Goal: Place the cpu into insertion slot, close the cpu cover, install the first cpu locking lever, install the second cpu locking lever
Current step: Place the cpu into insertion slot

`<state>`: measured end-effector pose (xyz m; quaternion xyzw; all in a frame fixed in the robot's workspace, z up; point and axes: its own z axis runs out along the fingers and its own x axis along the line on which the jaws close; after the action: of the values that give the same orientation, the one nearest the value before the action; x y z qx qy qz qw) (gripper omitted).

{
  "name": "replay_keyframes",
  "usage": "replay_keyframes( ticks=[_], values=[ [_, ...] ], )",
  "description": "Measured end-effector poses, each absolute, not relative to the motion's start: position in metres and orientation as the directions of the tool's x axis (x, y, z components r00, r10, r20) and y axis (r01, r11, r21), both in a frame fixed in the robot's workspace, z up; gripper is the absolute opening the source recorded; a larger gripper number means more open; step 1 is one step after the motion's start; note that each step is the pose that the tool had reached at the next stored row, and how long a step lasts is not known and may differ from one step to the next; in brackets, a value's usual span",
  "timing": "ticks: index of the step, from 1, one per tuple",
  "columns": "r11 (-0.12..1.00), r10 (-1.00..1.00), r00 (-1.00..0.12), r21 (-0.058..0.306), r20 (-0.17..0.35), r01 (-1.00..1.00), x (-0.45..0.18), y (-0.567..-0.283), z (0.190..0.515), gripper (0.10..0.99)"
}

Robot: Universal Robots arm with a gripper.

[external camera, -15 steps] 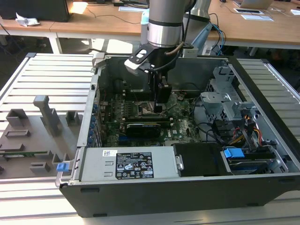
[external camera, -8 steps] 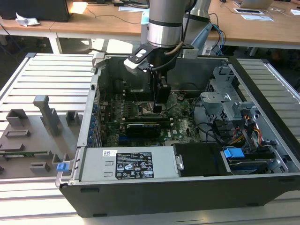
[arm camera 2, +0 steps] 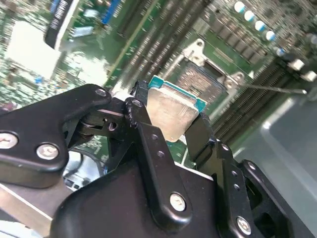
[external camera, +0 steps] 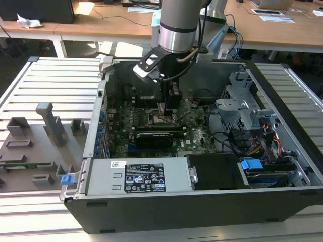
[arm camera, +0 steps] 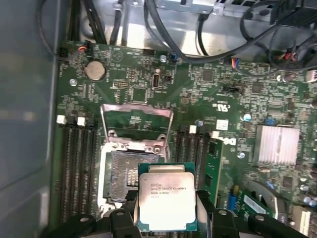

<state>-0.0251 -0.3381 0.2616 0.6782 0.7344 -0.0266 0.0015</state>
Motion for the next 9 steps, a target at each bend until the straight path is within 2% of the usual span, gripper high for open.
replay_keyframes(
  ticks=[5, 9],
  values=[
    [0.012, 0.999, -0.014, -0.037, -0.040, 0.999, -0.0251, -0.3381, 0.2605, 0.545],
    [0.005, 0.999, -0.007, -0.037, -0.041, 0.999, -0.0251, -0.3381, 0.2604, 0.545]
  ],
)
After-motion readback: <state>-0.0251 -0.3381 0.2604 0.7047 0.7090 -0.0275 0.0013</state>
